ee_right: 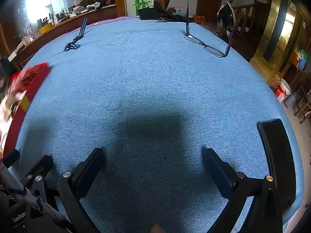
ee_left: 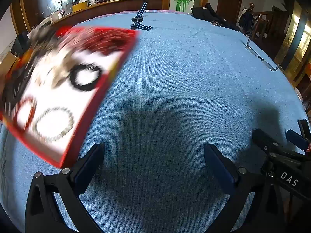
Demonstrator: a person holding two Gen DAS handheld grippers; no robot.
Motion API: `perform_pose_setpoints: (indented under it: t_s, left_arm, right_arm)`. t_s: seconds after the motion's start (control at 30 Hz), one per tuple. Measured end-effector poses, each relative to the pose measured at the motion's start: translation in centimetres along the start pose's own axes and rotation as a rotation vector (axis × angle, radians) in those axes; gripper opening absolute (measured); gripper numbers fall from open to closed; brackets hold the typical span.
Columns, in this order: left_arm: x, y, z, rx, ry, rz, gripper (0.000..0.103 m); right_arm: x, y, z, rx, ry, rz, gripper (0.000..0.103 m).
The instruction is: Organize jewelry
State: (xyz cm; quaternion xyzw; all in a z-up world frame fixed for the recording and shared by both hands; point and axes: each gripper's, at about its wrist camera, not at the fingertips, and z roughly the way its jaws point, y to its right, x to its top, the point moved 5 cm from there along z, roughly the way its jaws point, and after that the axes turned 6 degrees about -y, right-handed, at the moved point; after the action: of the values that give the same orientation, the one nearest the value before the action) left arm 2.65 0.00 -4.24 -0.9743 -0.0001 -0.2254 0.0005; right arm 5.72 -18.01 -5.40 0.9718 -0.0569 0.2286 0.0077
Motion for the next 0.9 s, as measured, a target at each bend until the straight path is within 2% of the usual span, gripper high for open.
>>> perform_pose_setpoints:
  t_s: [0.9]
  left_arm:
    - [-0.07,-0.09,-0.01,-0.002,-0.001,-0.001,0.103]
  right_arm:
    - [0.0,-0.17,-0.04,-0.002,0.001,0.0,0.103]
